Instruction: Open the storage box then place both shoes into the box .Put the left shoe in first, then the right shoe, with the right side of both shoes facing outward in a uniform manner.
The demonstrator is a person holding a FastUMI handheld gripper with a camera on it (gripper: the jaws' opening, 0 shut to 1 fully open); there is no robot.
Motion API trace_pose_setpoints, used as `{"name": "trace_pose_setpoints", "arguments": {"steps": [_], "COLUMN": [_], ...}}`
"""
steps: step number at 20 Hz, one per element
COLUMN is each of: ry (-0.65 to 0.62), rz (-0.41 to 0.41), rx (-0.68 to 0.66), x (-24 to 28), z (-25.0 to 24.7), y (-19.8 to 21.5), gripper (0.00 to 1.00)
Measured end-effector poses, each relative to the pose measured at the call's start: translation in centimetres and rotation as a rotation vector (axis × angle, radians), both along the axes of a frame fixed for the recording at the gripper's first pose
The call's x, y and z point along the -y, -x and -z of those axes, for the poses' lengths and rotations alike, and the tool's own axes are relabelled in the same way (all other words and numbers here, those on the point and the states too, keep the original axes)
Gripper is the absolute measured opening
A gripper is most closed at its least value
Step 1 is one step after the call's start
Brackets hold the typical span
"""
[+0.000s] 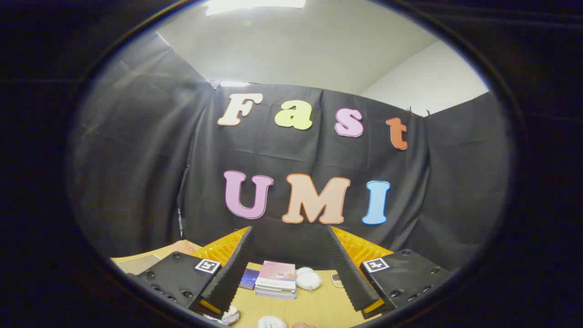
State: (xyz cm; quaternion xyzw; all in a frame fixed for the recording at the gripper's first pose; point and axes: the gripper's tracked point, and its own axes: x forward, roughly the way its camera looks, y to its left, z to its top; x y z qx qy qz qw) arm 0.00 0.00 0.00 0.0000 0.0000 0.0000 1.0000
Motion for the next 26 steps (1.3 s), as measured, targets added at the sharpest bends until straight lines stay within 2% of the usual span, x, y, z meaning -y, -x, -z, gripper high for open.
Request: {"name": "trace_pose_setpoints", "arguments": {"steps": [15,22,26], "ry": [-0.048,-0.132,-0.270], "rz": [-0.082,-0.196,-0.315], "rx": [-0.072,-0.181,-0.301], "x": [-3.5,-7.5,-12.0], "z": [3.3,7.9,11.9], "y": [-1.4,-0.9,-0.4], "gripper": [0.95,0.95,0.95]}}
